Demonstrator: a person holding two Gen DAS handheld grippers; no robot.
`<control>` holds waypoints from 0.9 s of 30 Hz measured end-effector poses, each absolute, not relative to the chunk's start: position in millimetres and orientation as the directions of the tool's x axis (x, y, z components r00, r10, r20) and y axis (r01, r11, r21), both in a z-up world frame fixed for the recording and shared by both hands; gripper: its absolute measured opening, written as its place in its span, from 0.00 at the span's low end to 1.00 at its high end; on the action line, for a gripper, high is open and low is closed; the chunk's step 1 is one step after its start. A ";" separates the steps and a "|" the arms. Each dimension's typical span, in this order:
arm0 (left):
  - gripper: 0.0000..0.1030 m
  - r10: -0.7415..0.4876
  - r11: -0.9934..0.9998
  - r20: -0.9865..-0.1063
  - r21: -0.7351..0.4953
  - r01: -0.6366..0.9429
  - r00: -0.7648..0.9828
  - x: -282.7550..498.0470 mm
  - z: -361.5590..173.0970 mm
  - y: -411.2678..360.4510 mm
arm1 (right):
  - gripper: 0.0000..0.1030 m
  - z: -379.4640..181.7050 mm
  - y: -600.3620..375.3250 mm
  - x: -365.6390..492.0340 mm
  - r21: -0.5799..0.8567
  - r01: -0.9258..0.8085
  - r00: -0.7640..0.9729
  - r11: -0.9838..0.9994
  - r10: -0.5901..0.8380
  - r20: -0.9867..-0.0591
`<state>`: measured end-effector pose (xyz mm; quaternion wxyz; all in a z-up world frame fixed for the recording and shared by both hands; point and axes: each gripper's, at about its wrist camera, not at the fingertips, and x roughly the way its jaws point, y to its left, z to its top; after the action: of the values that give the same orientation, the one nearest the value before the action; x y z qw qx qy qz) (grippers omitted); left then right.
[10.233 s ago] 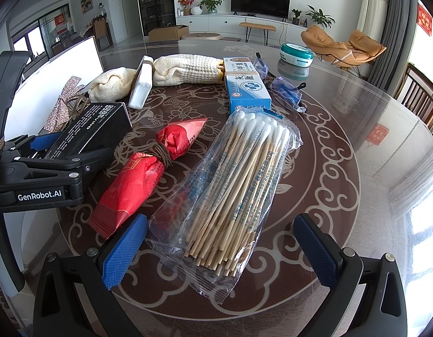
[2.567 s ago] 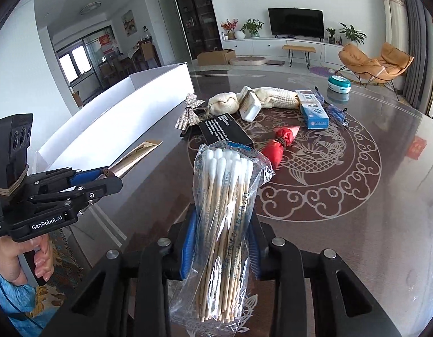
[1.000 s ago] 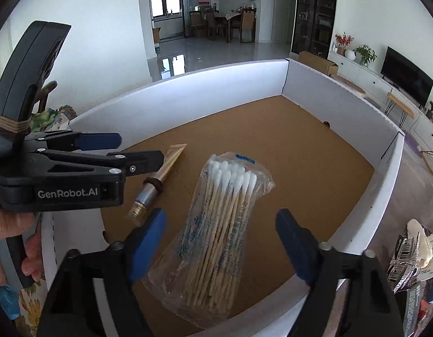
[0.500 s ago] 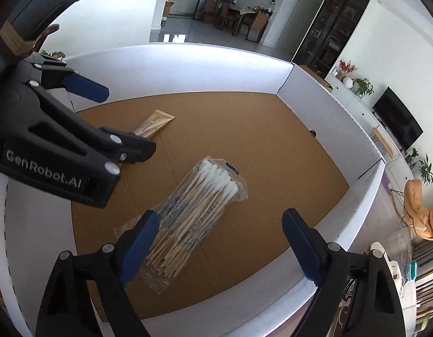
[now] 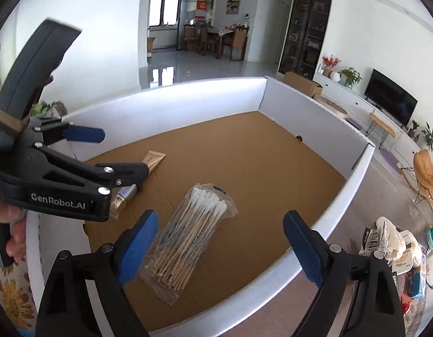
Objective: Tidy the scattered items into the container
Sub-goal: 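Move both grippers back over the table toward the remaining items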
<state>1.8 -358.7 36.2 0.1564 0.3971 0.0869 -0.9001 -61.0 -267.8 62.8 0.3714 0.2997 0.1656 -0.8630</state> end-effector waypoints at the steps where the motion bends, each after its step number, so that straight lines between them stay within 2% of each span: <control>1: 0.92 -0.216 -0.934 -0.722 -0.044 0.355 -0.657 6.8 42.3 -355.9 | 1.00 71.8 -255.7 -57.3 -0.051 0.725 -0.565 -0.686 -0.551 -0.614; 4: 0.92 -0.218 -0.940 -0.660 -0.057 0.337 -0.719 20.6 64.9 -341.2 | 1.00 89.4 -206.0 -60.8 -0.023 0.672 -0.623 -0.740 -0.548 -0.558; 7: 0.95 -0.195 -0.960 -0.601 -0.046 0.277 -0.775 31.1 89.2 -311.1 | 1.00 86.5 -143.2 -69.1 0.010 0.575 -0.679 -0.818 -0.483 -0.553; 9: 1.00 -0.161 -0.974 -0.567 -0.039 0.222 -0.808 38.6 103.7 -283.9 | 1.00 77.8 -92.6 -73.4 0.024 0.480 -0.719 -0.877 -0.409 -0.562; 13: 1.00 -0.045 -0.996 -0.538 -0.040 0.080 -0.842 41.8 123.4 -221.9 | 1.00 49.3 16.9 -78.0 -0.004 0.242 -0.764 -0.970 -0.188 -0.617; 18: 1.00 0.127 -0.992 -0.568 -0.080 -0.099 -0.813 31.4 122.5 -139.6 | 1.00 9.7 127.3 -70.0 -0.072 0.035 -0.725 -0.997 0.024 -0.688; 23: 1.00 0.210 -0.976 -0.641 -0.090 -0.200 -0.739 9.8 80.0 -62.8 | 1.00 -16.2 176.0 -75.6 -0.042 -0.044 -0.648 -0.998 0.061 -0.760; 27: 1.00 0.213 -0.970 -0.708 -0.070 -0.233 -0.673 -15.0 26.6 -22.7 | 1.00 -34.3 178.4 -80.9 -0.049 -0.037 -0.613 -0.998 0.061 -0.788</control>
<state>-15.0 -22.7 26.6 -0.1220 0.3853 -0.0133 -0.9146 -80.9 178.4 -34.3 -0.0275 0.4392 0.0136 -0.8979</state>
